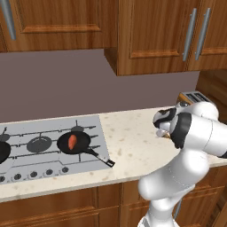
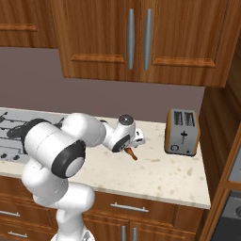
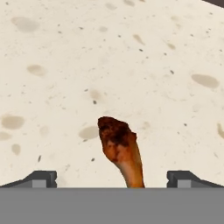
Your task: Place both pans onto different burners. Then place the sweet potato and the chicken drumstick on different pans.
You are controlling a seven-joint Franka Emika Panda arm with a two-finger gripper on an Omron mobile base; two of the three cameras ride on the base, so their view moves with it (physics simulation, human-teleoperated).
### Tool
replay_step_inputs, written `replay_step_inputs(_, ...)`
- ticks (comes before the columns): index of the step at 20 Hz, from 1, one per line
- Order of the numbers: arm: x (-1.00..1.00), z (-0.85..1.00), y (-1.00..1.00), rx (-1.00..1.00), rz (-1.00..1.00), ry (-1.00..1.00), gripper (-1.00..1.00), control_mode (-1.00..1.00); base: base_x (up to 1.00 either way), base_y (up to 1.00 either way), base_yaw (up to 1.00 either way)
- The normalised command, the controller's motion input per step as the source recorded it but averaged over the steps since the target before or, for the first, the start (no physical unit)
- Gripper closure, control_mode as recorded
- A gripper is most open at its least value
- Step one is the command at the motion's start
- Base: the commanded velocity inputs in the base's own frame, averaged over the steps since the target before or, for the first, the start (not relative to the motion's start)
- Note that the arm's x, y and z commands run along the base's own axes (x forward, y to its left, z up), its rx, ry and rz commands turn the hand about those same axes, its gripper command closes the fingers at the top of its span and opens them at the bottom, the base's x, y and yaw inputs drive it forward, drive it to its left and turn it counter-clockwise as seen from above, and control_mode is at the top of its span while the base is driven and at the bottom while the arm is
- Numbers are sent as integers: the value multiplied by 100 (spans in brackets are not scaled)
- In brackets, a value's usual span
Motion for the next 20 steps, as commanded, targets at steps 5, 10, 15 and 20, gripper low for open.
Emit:
replay_step_inputs(5,16,-16,-2,0,5,0,-100,-100,0,0,0)
replay_step_inputs(10,10,-18,0,0,3,0,-100,-100,0,0,0)
replay_step_inputs(15,16,-23,0,0,2,3,-100,-100,0,0,0)
replay_step_inputs(20,22,-26,0,0,1,6,-100,-100,0,0,0)
